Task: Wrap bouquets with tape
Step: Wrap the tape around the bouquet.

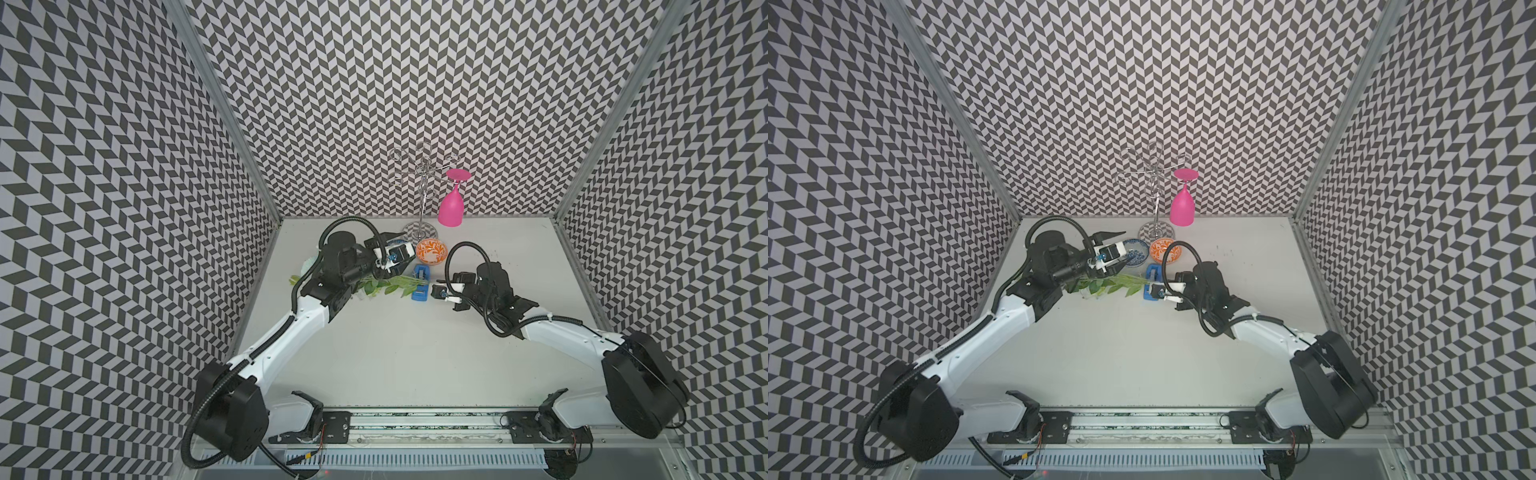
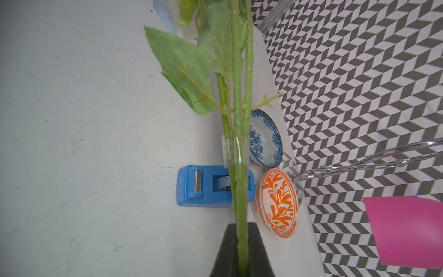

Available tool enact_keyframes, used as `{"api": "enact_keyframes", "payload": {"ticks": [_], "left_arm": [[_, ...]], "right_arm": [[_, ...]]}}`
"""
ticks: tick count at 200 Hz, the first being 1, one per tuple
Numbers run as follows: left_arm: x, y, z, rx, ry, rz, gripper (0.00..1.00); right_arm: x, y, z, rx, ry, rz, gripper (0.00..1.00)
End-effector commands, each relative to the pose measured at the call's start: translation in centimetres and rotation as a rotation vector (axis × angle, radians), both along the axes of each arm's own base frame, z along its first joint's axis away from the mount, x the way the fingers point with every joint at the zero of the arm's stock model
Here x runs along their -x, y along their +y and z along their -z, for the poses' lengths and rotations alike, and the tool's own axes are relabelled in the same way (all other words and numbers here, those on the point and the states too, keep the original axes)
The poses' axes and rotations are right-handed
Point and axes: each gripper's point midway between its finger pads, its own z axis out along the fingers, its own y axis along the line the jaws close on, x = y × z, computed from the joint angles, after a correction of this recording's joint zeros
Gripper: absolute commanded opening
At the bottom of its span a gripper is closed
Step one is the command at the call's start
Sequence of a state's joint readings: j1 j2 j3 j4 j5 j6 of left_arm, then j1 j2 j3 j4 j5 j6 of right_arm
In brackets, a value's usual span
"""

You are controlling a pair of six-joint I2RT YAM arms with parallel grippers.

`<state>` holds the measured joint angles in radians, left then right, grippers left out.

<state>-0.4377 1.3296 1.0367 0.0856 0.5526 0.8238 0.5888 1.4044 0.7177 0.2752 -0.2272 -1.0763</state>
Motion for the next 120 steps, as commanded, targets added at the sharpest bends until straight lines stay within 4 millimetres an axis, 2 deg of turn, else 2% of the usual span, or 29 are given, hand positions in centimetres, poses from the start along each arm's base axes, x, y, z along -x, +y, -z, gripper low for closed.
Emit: {"api": "enact_keyframes", "payload": {"ticks": [1,36,62,86,120], "left_arm": [[1.5,-0.4,6.1,-0.146,0.235,0.103,0.65],[2.3,-0.7,9.9,-0.249,0.339,0.189,0.65],[1.6,-0.4,12.3,-0.3,0.38,0.166,0.65],[1.2,-0.3,13.6,-0.341,0.419,0.16,0.66],[0.9,-0.2,14.9,-0.374,0.452,0.15,0.66]], "right_arm": [[-1.1,0.2,-6.8,-0.075,-0.36,0.076,0.0],[0.1,-0.4,-7.6,-0.074,-0.535,0.112,0.0],[1.5,-0.3,-7.6,-0.059,-0.634,0.096,0.0],[2.4,0.7,-6.0,-0.007,-0.623,0.042,0.0],[2.8,1.4,-5.4,0.018,-0.643,0.044,0.0]]}}
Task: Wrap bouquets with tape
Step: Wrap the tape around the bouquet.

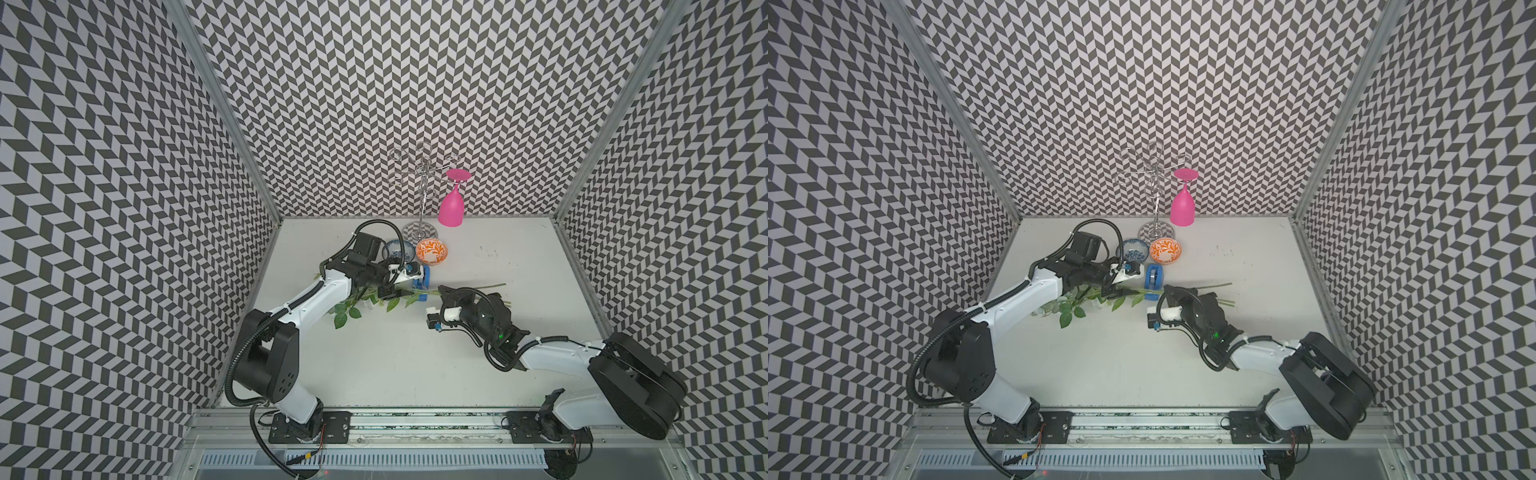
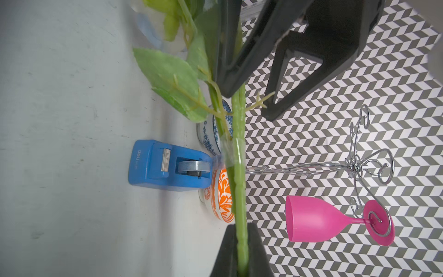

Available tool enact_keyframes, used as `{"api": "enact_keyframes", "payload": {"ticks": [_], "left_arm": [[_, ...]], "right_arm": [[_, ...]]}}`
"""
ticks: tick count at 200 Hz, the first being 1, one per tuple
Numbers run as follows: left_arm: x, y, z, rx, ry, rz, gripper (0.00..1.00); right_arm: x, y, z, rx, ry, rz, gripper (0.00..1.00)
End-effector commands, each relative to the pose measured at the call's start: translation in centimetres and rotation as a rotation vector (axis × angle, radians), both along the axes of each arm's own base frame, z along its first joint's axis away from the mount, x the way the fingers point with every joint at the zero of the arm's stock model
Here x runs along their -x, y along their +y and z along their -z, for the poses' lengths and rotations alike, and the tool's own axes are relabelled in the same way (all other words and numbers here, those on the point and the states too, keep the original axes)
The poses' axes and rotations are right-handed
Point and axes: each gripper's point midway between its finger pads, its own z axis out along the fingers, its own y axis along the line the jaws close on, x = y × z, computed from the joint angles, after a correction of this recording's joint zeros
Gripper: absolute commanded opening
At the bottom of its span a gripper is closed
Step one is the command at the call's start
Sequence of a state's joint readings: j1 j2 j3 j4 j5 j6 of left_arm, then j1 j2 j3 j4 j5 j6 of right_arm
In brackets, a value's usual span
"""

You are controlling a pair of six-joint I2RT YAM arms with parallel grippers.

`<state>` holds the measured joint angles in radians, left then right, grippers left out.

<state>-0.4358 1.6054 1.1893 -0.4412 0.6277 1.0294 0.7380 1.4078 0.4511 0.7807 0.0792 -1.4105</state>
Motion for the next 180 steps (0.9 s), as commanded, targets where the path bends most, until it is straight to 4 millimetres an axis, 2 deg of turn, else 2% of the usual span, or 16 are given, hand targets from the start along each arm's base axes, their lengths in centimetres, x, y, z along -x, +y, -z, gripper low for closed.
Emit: {"api": "enact_keyframes", "payload": {"ticks": [1,30,73,85,94,108,117,129,149,167,180], "left_arm": [[-0.2,0.4,1.0,-0.049,0.012,0.008,0.66],[0.1,0.4,2.1,-0.083,0.054,0.022,0.64],[0.2,0.1,1.2,-0.072,0.052,0.043,0.58],[0.2,0.3,1.4,-0.083,0.048,0.041,0.49],[0.0,0.3,1.5,-0.091,0.045,0.035,0.34],[-0.1,0.5,1.4,-0.098,0.038,0.028,0.16],[-0.2,0.5,1.2,-0.097,0.026,0.022,0.07],[-0.4,0.6,0.7,-0.092,-0.001,0.011,0.0],[-1.0,0.7,-0.3,-0.077,-0.057,-0.024,0.0],[-1.8,1.0,-1.2,-0.064,-0.122,-0.069,0.0],[-2.3,1.2,-1.7,-0.068,-0.175,-0.104,0.0]], "right_arm": [[0.8,1.7,-5.7,-0.133,-0.194,-0.05,0.0],[0.6,1.8,-5.6,-0.118,-0.245,-0.012,0.0],[0.8,2.0,-5.7,-0.125,-0.261,-0.016,0.0],[0.9,2.1,-5.7,-0.123,-0.26,-0.017,0.0],[0.9,2.0,-5.5,-0.117,-0.259,-0.016,0.0],[0.9,1.9,-5.3,-0.116,-0.252,-0.009,0.0],[0.9,1.8,-5.0,-0.118,-0.244,-0.005,0.03],[1.0,1.7,-4.8,-0.124,-0.223,-0.001,0.09],[1.2,1.7,-4.3,-0.157,-0.12,0.015,0.22],[2.1,2.3,-2.8,-0.156,0.122,-0.019,0.37],[3.8,2.8,-3.3,-0.205,0.348,-0.086,0.45]]}}
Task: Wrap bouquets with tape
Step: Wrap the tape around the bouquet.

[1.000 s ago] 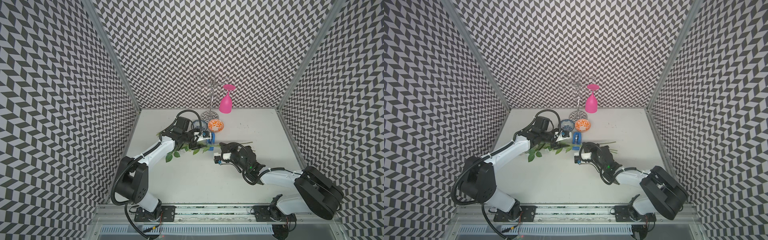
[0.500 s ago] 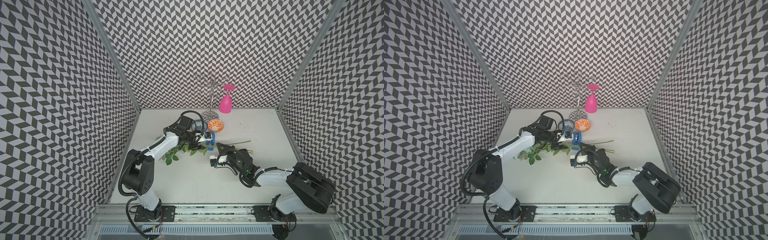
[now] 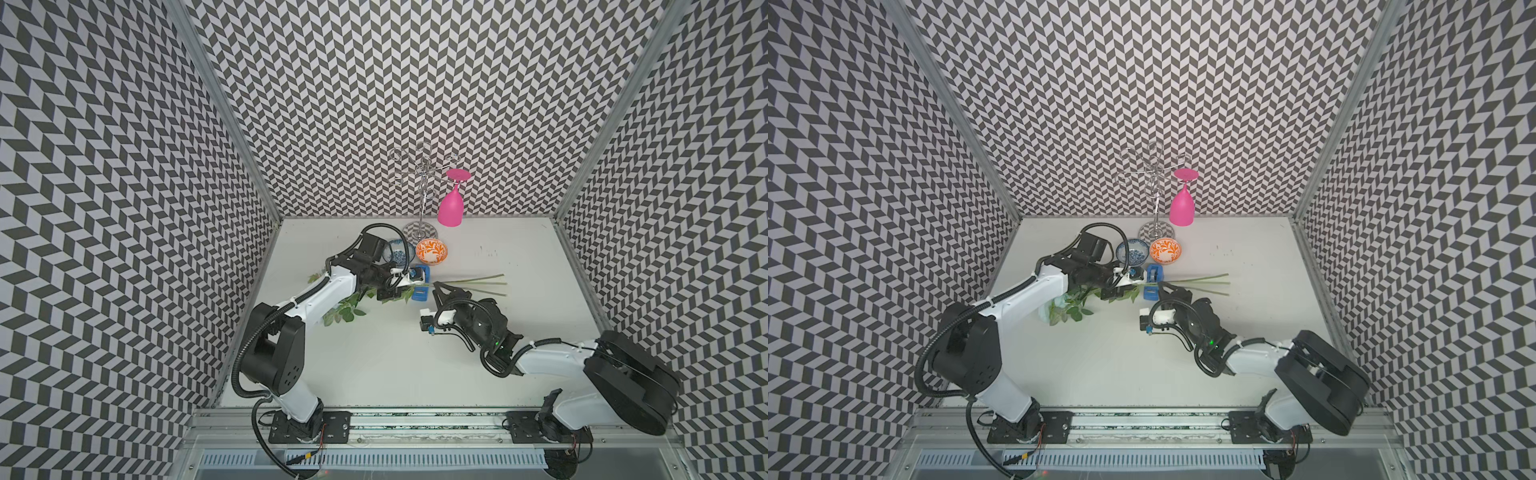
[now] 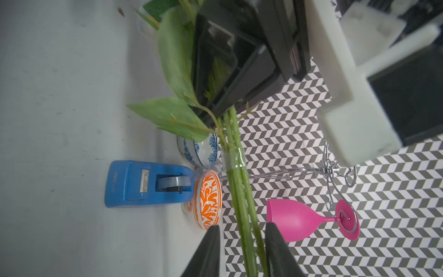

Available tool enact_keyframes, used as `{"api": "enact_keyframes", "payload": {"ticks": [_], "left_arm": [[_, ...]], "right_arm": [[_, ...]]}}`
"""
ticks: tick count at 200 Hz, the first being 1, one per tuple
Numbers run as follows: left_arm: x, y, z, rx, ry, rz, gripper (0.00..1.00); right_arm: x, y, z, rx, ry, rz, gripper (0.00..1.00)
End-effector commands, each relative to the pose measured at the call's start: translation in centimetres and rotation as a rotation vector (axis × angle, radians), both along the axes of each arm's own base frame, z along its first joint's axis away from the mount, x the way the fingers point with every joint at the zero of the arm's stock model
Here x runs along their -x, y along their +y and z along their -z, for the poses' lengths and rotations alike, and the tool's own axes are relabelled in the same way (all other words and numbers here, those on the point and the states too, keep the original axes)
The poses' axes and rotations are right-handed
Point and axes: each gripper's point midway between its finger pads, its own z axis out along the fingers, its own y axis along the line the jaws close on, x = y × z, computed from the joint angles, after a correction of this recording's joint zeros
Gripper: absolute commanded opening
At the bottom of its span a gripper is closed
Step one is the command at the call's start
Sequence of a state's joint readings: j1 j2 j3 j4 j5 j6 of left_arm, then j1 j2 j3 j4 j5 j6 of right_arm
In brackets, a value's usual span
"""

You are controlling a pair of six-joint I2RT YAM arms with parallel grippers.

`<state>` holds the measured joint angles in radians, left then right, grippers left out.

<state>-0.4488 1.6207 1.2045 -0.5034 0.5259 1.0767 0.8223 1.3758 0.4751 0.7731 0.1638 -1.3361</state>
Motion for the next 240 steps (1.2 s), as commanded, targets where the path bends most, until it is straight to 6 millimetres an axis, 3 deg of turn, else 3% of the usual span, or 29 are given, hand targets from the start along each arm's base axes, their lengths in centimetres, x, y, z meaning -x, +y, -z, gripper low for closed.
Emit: {"api": "enact_keyframes", "payload": {"ticks": [1,18,25,55,70,90,109,134,223,240], "left_arm": [[-2.1,0.3,-3.3,0.041,-0.172,-0.077,0.0],[-2.5,0.5,-3.7,0.026,-0.245,-0.105,0.0],[-2.5,0.6,-3.7,0.017,-0.276,-0.11,0.0],[-2.1,0.8,-4.3,-0.007,-0.469,-0.132,0.0],[-1.9,1.0,-4.9,-0.003,-0.595,-0.162,0.0],[-1.7,1.2,-5.5,-0.011,-0.739,-0.197,0.0],[-1.6,1.5,-6.0,-0.034,-0.847,-0.225,0.0],[-1.8,1.4,-5.6,-0.083,-0.99,-0.264,0.0],[-1.5,1.0,-3.5,-0.183,-1.129,-0.272,0.0],[-1.0,0.6,-4.0,-0.148,-1.142,-0.265,0.0]], "right_arm": [[2.6,1.2,-1.4,-0.131,0.356,-0.119,0.46],[6.1,0.5,-2.7,-0.155,0.7,-0.325,0.66],[7.0,0.0,-3.5,-0.152,0.76,-0.385,0.7],[0.4,-3.8,-12.0,-0.578,0.918,-0.264,0.8],[-2.2,-4.6,-13.0,-0.62,1.029,-0.191,0.81],[-3.8,-3.9,-10.9,-0.542,1.199,-0.125,0.81],[-5.0,-3.8,-7.1,-0.433,1.31,-0.053,0.8],[-4.1,-2.7,-3.3,-0.282,1.368,-0.106,0.79],[-3.1,-0.5,3.6,-0.143,1.546,-0.166,0.71],[-3.7,-0.4,4.5,-0.128,1.516,-0.134,0.61]]}}
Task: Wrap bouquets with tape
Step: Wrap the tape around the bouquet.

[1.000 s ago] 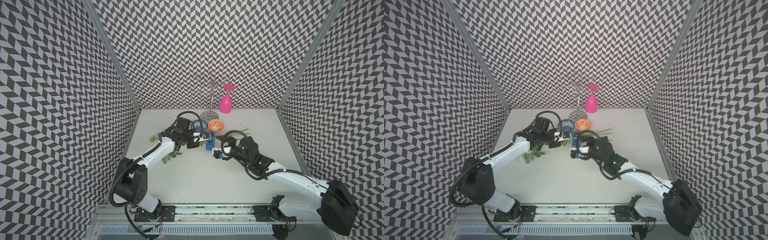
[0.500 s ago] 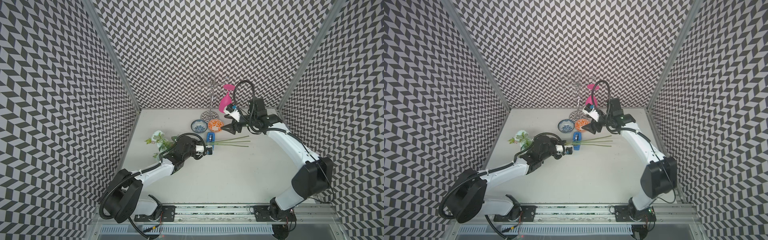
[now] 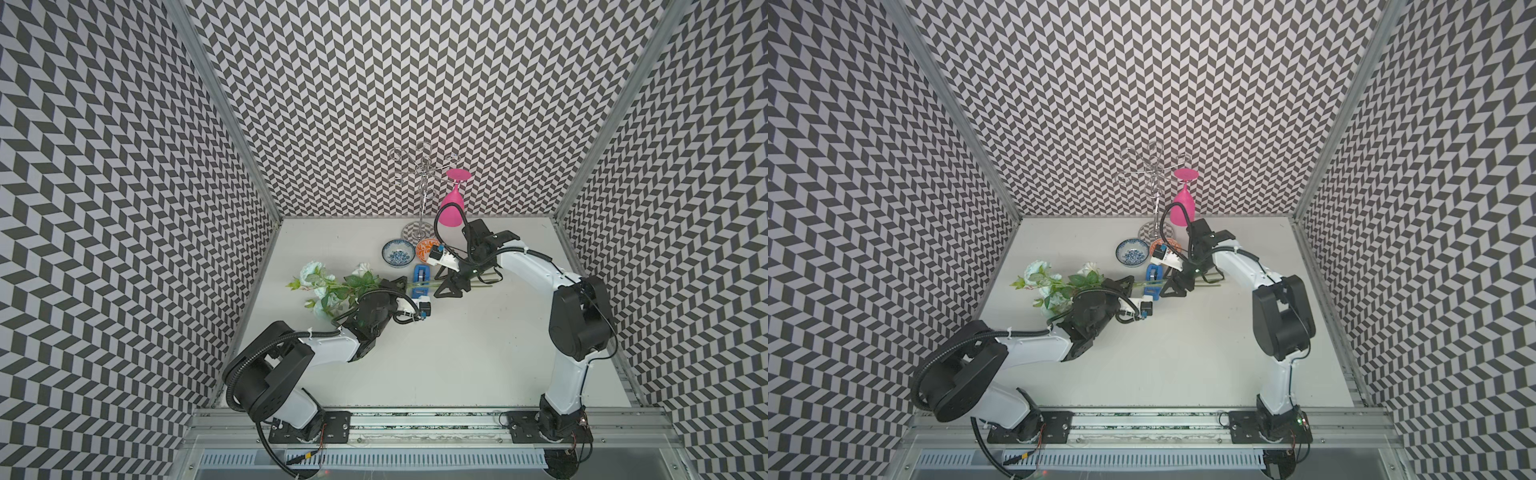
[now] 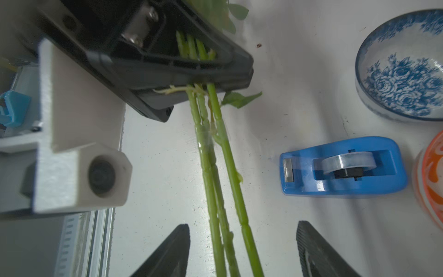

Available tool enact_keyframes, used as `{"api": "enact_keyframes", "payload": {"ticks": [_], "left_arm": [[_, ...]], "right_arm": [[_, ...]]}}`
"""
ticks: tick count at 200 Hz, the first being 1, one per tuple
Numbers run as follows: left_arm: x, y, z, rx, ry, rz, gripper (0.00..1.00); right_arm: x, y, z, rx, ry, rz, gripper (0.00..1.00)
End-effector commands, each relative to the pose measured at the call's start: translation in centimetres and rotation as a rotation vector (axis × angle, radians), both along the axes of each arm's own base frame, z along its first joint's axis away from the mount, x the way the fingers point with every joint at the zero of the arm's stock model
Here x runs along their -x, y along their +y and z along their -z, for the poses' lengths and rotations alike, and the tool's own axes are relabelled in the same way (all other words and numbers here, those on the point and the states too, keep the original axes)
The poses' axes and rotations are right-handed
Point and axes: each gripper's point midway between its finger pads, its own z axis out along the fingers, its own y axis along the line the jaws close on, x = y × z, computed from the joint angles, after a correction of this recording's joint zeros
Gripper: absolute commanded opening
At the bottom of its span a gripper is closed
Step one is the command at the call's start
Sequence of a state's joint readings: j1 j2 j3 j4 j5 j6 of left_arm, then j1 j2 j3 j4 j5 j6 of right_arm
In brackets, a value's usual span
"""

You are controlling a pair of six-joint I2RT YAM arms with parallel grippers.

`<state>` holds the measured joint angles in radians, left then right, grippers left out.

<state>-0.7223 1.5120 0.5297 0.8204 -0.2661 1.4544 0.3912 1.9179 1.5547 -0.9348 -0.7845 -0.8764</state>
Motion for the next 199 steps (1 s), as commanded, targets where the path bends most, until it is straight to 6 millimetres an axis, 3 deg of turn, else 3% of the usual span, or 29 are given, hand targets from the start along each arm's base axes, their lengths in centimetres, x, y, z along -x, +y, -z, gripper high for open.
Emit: {"api": "enact_keyframes", "payload": {"ticks": [1,12,29,52,61,72,85,106,125,161,177,199], "left_arm": [[0.3,-0.4,-2.9,0.045,-0.11,0.013,0.0],[0.5,-0.6,-3.4,0.073,-0.105,0.021,0.0],[1.1,-1.1,-3.7,0.112,-0.056,0.06,0.04],[2.3,-1.8,-4.7,0.195,0.031,0.14,0.14],[3.0,-1.8,-5.8,0.258,0.04,0.182,0.25],[3.9,-1.5,-7.1,0.334,0.078,0.248,0.45],[4.9,-1.1,-8.5,0.398,0.132,0.316,0.52],[5.7,-0.3,-10.0,0.441,0.186,0.378,0.56],[5.1,0.4,-11.5,0.505,0.196,0.369,0.51],[4.4,0.4,-14.3,0.634,0.337,0.469,0.55],[4.0,-0.6,-13.7,0.606,0.46,0.48,0.55],[3.7,-1.7,-11.3,0.543,0.651,0.479,0.53]], "right_arm": [[-0.2,0.8,0.1,-0.008,-0.044,-0.034,0.6],[-0.9,0.7,0.2,0.01,-0.084,-0.022,0.48],[-2.8,0.4,0.0,0.05,-0.154,0.052,0.2],[-4.9,0.1,-1.0,0.063,-0.296,0.135,0.01],[-4.6,0.2,-1.7,0.036,-0.334,0.112,0.0],[-3.9,0.5,-2.7,-0.002,-0.37,0.072,0.0],[-3.6,0.6,-3.5,-0.031,-0.42,0.054,0.0],[-3.5,0.4,-4.3,-0.053,-0.52,0.052,0.0],[-3.5,0.3,-5.2,-0.093,-0.647,0.073,0.0],[-2.0,-0.5,-7.7,-0.155,-1.087,0.11,0.0],[-1.6,-0.8,-8.8,-0.124,-1.241,0.153,0.0],[-1.4,-1.1,-9.3,-0.006,-1.43,0.207,0.0]]}}
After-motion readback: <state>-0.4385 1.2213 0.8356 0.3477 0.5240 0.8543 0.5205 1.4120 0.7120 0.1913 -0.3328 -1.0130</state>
